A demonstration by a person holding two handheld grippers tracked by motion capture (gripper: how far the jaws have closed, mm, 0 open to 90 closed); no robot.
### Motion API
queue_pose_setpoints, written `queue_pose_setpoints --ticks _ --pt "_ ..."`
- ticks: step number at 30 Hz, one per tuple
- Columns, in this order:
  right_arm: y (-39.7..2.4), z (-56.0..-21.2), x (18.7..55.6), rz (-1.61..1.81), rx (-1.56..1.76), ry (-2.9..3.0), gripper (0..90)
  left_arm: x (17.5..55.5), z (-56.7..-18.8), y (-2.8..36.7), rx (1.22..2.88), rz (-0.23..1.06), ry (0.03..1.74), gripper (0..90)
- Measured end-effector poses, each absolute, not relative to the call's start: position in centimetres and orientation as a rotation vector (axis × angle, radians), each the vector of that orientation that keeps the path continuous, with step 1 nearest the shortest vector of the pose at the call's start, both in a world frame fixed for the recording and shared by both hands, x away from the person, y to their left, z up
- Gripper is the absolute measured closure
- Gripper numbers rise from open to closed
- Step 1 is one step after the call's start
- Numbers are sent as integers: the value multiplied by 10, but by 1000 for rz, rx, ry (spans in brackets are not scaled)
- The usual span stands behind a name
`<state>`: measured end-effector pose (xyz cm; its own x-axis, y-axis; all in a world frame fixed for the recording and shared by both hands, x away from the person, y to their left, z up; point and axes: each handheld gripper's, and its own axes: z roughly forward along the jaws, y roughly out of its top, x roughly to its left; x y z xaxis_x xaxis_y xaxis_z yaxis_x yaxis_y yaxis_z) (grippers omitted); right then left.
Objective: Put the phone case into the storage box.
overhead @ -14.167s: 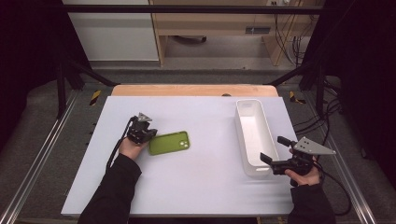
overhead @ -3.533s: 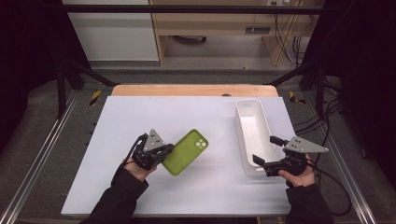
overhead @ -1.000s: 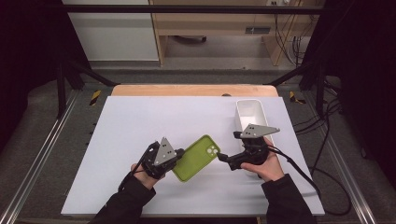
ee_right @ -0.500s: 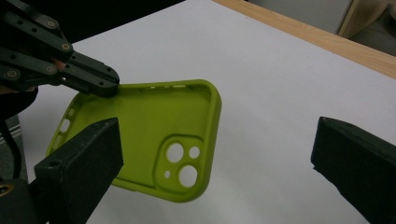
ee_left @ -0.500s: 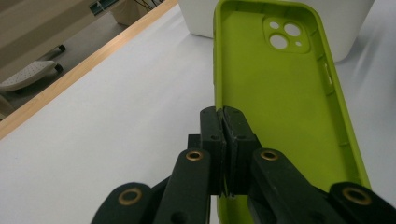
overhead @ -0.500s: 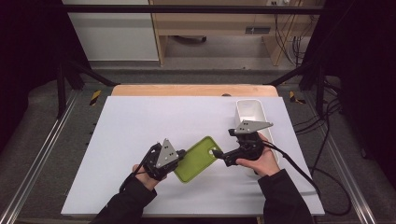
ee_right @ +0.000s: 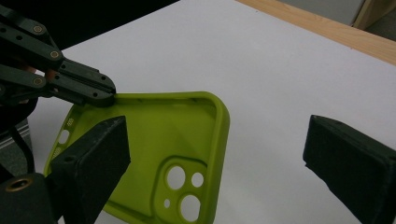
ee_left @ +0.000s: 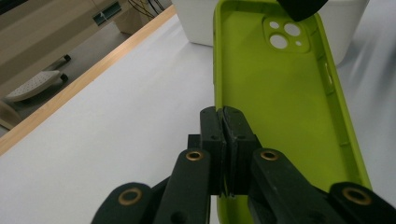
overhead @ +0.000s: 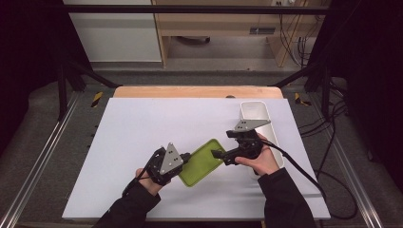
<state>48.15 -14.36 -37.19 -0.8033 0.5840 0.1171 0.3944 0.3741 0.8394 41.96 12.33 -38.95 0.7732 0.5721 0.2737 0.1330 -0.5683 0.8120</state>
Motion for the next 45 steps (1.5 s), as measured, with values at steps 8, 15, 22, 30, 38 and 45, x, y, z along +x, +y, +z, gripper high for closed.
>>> queue_pose_setpoints --ticks 8,15,22,30,38,45 --pt "-142 -374 486 1385 909 2464 128 419 -389 123 2121 672 517 876" --pt "-142 -374 490 1393 913 2493 224 419 -390 123 2127 677 509 876" --pt "-143 -374 493 1391 932 2536 323 418 -390 122 2129 685 496 876" --pt "-143 -374 496 1389 960 2578 419 417 -389 122 2127 690 486 876" --pt "-143 -374 499 1412 996 2621 538 417 -390 122 2131 692 471 876" --pt "-144 -374 500 1442 1014 2655 649 417 -391 121 2137 693 464 876"
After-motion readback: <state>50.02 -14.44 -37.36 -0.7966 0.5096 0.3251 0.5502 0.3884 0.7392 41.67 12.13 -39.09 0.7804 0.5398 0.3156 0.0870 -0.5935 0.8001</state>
